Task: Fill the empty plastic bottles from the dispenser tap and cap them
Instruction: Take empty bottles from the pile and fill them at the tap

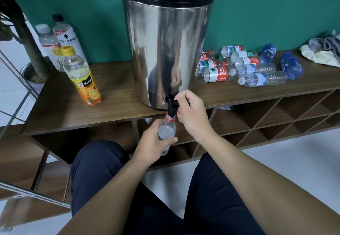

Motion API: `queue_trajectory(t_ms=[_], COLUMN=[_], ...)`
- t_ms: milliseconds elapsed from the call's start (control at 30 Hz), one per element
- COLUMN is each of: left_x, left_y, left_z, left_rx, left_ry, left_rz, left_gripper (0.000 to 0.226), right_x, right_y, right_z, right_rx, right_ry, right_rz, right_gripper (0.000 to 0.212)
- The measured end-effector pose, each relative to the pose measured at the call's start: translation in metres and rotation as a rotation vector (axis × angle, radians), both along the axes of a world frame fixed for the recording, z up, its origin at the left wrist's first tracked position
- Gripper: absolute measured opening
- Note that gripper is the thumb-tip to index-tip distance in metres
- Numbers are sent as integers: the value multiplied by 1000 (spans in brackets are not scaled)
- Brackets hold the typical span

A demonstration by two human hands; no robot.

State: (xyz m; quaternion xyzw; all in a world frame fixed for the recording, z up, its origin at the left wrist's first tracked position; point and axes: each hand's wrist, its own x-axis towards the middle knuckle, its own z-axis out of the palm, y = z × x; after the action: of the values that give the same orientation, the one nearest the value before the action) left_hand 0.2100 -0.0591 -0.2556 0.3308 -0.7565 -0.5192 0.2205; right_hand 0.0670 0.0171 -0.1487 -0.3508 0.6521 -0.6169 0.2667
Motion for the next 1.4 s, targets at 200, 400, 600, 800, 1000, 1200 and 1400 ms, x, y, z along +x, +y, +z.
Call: queue_trajectory(t_ms=[200,400,600,800,1000,1200,1400], left_x=[0,0,1,1,0,0,-1], left_y=[1,1,0,0,1,0,-1], left_z=[0,-1,-1,0,1,-1,-4], left_rx=[5,-6,2,5,5,5,3], left_ry=[7,16,6,-11,-22,-2,-3], left_rz=[1,7,2,4,2,0,1], left_gripper=[61,62,62,62,65,67,68], right_x=[0,1,1,1,0,1,1], right_y=[1,1,2,1,0,1,0], right_z=[0,2,3,1,1,1,1], right_rx=[-1,4,10,16,6,5,4], right_ry=[-6,-12,-10,-4,-15,-19,-29], right_rz=[1,5,6,1,0,5,-4], right_gripper=[30,32,33,29,29,29,34])
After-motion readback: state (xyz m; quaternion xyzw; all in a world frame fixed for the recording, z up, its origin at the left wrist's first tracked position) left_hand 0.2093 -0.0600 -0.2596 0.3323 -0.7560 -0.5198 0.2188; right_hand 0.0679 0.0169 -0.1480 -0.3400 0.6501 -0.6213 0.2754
